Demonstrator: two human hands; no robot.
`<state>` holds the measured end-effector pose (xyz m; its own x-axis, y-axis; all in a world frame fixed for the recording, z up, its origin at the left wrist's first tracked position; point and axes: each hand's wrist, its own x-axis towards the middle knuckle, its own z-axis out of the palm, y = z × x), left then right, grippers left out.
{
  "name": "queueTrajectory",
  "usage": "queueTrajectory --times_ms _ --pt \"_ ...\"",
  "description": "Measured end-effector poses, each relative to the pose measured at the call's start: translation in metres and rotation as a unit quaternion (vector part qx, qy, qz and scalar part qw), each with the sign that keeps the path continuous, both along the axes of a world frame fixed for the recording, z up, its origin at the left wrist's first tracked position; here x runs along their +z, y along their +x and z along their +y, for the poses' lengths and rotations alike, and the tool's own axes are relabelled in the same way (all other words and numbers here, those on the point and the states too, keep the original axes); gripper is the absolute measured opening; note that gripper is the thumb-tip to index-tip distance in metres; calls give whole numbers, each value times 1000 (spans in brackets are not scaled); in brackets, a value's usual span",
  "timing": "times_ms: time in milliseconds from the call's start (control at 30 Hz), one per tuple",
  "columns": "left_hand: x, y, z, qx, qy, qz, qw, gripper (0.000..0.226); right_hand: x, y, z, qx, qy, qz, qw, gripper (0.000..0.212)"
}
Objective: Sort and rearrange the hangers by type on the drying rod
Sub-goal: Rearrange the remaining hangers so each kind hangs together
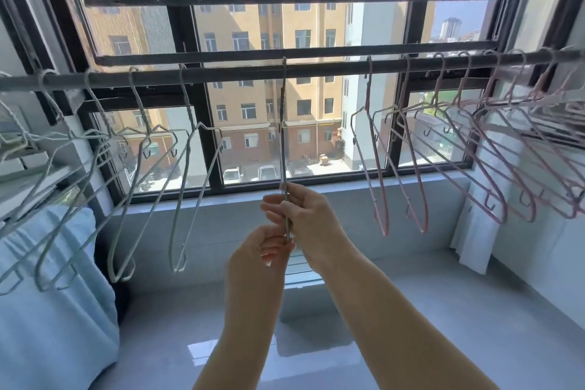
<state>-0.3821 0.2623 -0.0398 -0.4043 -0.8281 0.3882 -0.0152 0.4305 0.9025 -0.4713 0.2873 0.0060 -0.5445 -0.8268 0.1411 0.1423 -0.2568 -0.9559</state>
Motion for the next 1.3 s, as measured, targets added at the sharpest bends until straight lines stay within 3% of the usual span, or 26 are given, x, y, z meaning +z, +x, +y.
queueTrajectory --times_ms 233,433,700,933,1000,1033,1100,1167,1233,1300 --pt "-2 -25 18 -59 -22 -3 998 33 6 -28 24 -35 -21 -54 998 25" --pt "-8 -13 12 -22 -50 -9 998 32 8 -36 34 -56 -28 -95 994 28" --pt "-1 18 -12 36 -49 20 998 22 5 -32 32 -68 5 -67 995 26" --pt "5 42 -23 107 -100 54 988 25 1 -27 28 -94 50 -23 994 37" --pt "10 52 -28 141 -126 52 981 29 2 -22 29 -110 125 79 983 41" --pt "13 57 -31 157 -140 45 977 31 3 -19 30 -124 201 171 957 49" --pt "17 68 -39 191 -160 31 968 34 4 -11 32 -162 322 365 858 68" --pt "18 78 -47 220 -163 17 962 38 12 7 34 -221 287 481 798 71" --pt "16 88 -53 237 -153 -1 959 40 18 27 29 -235 176 517 804 63" --pt "13 97 -56 233 -135 -15 963 39 19 45 14 -165 114 506 839 54"
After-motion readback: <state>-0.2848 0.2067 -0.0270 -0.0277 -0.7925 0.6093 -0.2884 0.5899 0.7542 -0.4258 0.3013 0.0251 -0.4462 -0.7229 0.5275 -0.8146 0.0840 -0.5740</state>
